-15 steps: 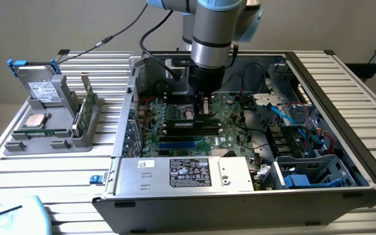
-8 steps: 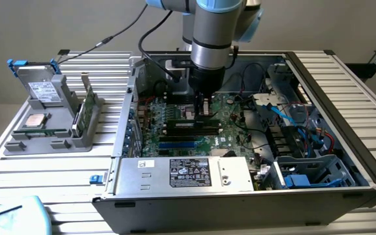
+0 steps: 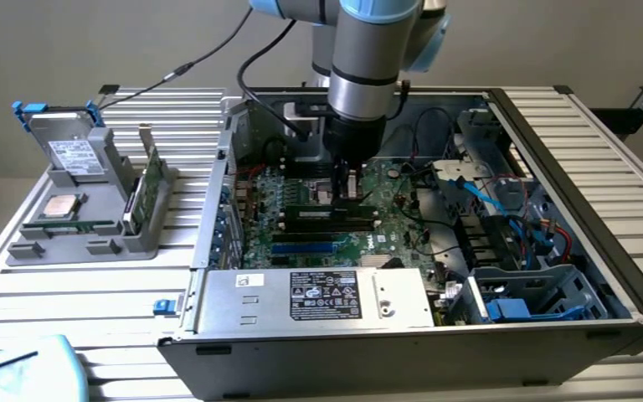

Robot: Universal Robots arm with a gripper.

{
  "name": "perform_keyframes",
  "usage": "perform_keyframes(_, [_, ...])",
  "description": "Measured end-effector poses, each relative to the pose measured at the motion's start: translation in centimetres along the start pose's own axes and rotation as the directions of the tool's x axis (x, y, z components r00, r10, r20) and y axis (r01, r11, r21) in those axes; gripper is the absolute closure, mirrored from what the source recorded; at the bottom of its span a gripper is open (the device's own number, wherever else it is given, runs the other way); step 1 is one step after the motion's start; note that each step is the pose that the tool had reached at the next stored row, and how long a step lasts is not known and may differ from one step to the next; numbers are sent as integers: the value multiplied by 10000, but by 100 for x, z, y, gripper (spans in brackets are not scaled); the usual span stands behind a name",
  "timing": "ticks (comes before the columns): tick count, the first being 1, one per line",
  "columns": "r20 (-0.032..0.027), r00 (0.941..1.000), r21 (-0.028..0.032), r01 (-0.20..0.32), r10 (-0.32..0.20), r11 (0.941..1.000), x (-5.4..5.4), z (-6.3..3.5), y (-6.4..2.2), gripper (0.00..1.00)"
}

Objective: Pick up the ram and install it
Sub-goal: 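Insert the ram into the slot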

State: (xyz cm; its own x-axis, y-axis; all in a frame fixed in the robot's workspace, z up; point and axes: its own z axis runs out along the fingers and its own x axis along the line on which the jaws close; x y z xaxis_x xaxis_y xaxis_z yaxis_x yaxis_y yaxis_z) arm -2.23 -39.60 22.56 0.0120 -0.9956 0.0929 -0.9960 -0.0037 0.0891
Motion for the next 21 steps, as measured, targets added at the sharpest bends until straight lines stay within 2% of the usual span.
perform_keyframes(4, [11, 10000, -50, 12, -12, 10000, 24, 0, -39, 86])
perform_keyframes(16, [-2, 9998, -55, 190, -190, 9998, 3, 29, -43, 86])
perform_keyframes(21, [-1, 9998, -93, 196, -196, 9998, -38, 35, -44, 86])
